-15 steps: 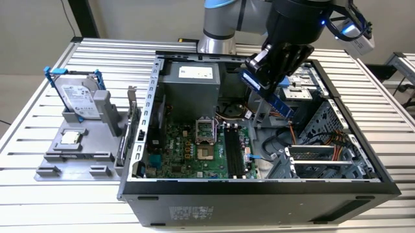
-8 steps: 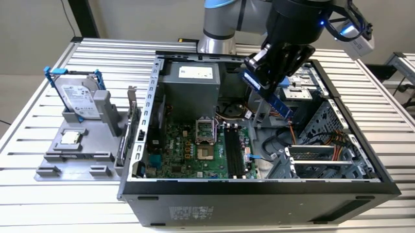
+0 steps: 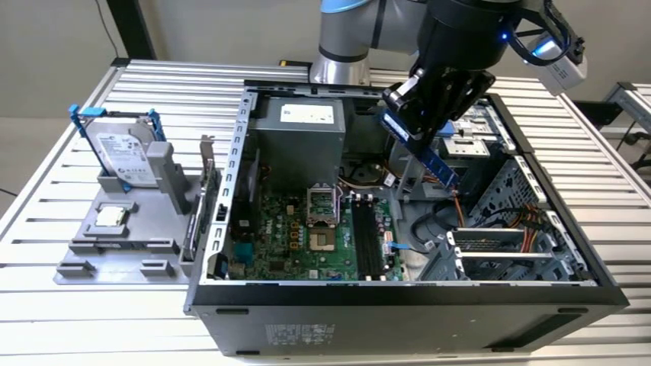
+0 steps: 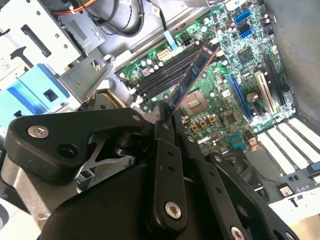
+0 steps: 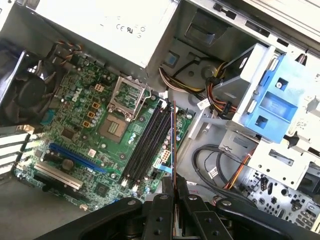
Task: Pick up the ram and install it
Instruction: 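Insert the ram into the slot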
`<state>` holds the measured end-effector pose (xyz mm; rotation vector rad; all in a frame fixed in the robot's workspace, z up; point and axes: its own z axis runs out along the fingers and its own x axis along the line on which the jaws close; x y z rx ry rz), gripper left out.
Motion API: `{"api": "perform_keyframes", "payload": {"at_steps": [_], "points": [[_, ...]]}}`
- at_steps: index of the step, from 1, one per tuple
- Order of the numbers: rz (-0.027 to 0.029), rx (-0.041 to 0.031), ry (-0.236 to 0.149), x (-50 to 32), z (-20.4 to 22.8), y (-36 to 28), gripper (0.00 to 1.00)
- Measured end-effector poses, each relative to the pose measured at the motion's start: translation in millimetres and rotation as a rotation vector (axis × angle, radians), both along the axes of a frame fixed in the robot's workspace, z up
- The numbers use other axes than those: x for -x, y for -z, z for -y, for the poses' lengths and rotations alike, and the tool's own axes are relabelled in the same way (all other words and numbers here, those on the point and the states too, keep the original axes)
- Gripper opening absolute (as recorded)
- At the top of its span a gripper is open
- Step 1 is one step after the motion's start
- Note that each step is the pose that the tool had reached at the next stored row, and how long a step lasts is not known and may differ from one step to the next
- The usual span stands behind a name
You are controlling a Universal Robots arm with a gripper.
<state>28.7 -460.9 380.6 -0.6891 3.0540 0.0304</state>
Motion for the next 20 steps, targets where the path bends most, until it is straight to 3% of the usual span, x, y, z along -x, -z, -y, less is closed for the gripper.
{"api": "perform_keyframes", "payload": {"at_steps": [4, 11, 20], "points": [[0.0000, 0.0000, 0.009, 0.0, 0.0, 0.0, 0.00], [0.0000, 0.0000, 0.091, 0.1, 1.3, 0.1, 0.00], [-0.0001, 0.0001, 0.141, 0.0, 5.6, 0.1, 0.00]]}}
